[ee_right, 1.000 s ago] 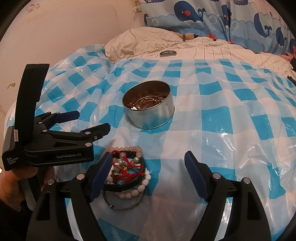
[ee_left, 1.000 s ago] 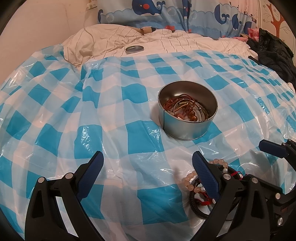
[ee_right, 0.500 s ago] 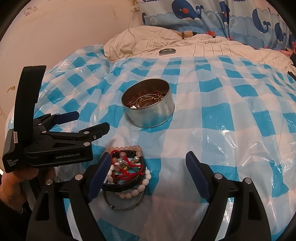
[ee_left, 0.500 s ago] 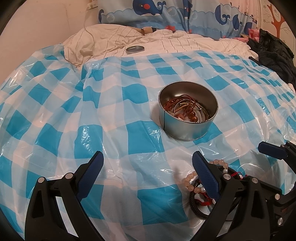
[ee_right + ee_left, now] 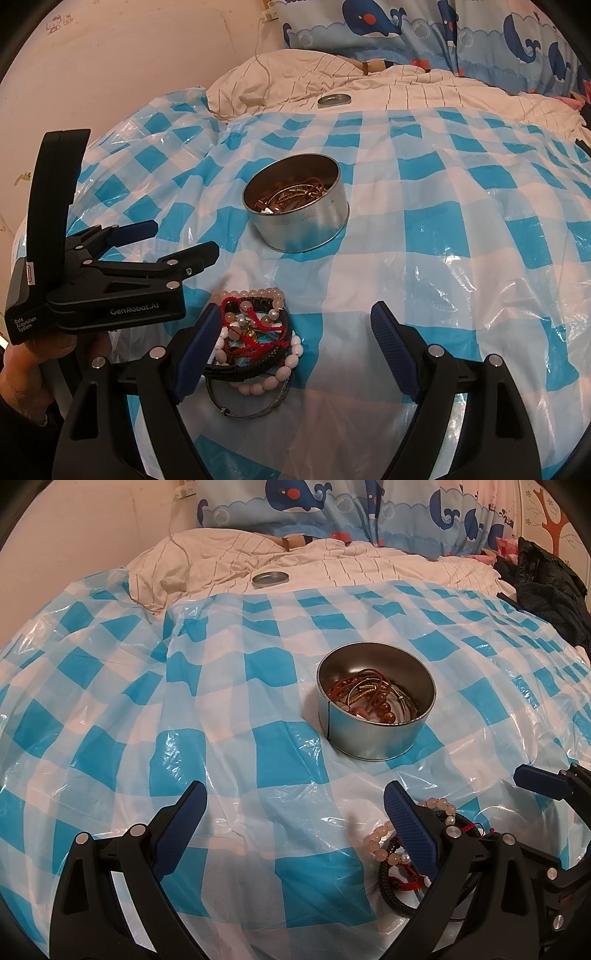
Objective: Organize jewelry
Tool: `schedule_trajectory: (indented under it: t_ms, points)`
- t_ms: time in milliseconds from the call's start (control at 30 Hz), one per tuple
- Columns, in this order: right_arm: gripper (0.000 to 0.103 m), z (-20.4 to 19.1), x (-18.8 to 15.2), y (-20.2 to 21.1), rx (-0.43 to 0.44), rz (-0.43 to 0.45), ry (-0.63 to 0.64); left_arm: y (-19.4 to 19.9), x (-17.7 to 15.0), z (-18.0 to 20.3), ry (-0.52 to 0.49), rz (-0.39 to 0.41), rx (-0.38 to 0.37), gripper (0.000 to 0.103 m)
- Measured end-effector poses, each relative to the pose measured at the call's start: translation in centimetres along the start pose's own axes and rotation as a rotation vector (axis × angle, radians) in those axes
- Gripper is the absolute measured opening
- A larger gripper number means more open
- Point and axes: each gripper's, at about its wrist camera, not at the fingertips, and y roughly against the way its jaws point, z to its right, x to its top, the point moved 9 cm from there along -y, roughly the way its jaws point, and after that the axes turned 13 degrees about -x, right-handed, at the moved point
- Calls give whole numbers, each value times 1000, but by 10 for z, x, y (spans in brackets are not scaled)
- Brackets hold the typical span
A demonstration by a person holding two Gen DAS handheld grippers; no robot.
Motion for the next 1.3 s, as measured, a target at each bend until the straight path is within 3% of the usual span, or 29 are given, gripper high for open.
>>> schedule_trajectory:
  t_ms: [1300]
  points:
    - [81,-15,-9,-1,12,-18,67,0,-1,0,0,1,1,93]
